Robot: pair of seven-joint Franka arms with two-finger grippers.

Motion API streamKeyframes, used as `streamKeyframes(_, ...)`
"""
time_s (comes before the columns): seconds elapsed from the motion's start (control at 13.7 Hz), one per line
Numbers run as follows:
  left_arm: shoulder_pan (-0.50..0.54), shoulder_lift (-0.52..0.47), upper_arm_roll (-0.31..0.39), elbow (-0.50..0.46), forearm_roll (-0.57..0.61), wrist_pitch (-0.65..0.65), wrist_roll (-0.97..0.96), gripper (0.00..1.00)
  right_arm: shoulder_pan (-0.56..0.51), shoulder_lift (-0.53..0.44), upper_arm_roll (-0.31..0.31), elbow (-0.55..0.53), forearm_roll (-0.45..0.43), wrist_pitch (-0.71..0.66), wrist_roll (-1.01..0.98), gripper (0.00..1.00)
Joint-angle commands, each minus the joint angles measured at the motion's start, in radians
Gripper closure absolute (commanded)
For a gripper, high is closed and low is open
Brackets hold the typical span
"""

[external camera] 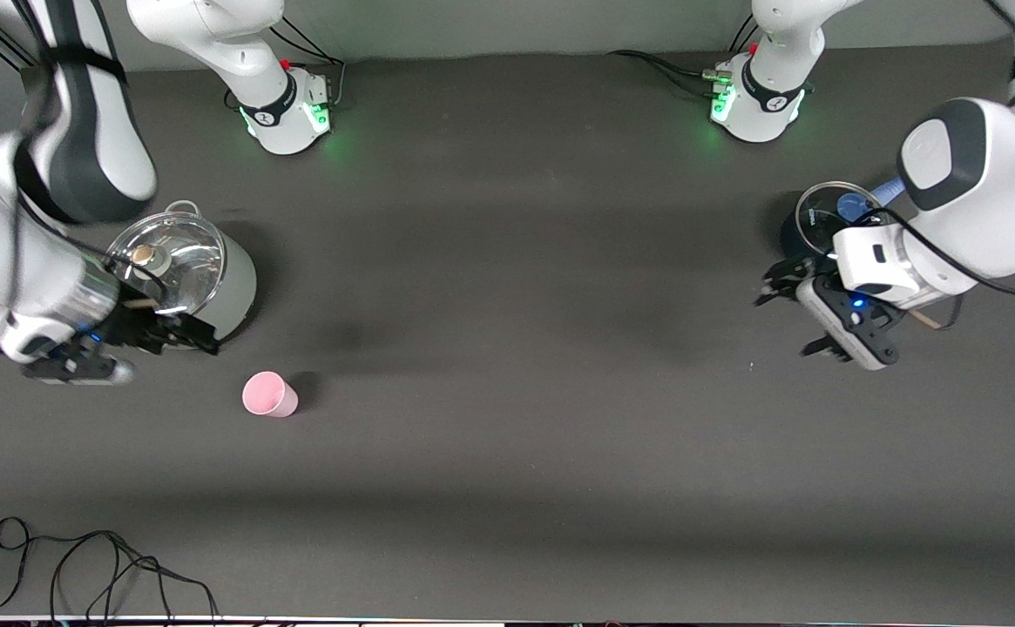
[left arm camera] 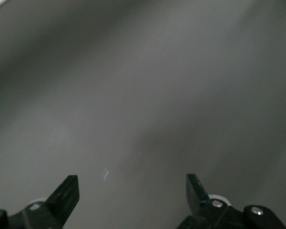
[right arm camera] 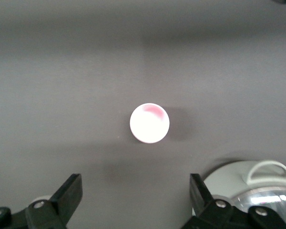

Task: Transfer pink cup from left to right arm

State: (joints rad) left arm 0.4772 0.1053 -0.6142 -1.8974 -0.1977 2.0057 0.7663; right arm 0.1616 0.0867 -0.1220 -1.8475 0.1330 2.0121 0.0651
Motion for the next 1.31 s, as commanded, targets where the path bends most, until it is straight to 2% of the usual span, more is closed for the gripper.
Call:
streamKeyframes(0.0, 0.011, -0.076, 0.028, -0.012, 0.106, -0.155, -0.114, 0.0, 0.012, -0.087, -0.01, 0.043, -0.032, -0.144, -0.001, 0.0)
streamKeyframes(0.22, 0.027, -0.116, 0.028, -0.012, 0.139, -0.283, -0.466, 0.0, 0.013, -0.087, -0.008, 0.233, -0.111, -0.388, 0.001, 0.0)
streamKeyframes(0.36, 0.031, -0.142, 0.03, 0.001, 0.139, -0.33, -0.629, 0.0, 0.006, -0.085, -0.01, 0.298, -0.131, -0.476, 0.001, 0.0)
streamKeyframes(0.51, 0.031, -0.156, 0.036, 0.056, 0.139, -0.401, -0.718, 0.0, 0.004, -0.084, -0.031, 0.298, -0.13, -0.486, -0.002, 0.0)
streamKeyframes(0.8, 0.028, -0.142, 0.047, 0.194, 0.141, -0.501, -0.831, 0.0, 0.004, -0.082, -0.036, 0.295, -0.13, -0.49, -0.001, 0.0)
streamKeyframes(1.24, 0.027, -0.082, 0.044, 0.261, 0.156, -0.481, -0.828, 0.0, 0.015, -0.082, -0.031, 0.292, -0.13, -0.49, -0.001, 0.0)
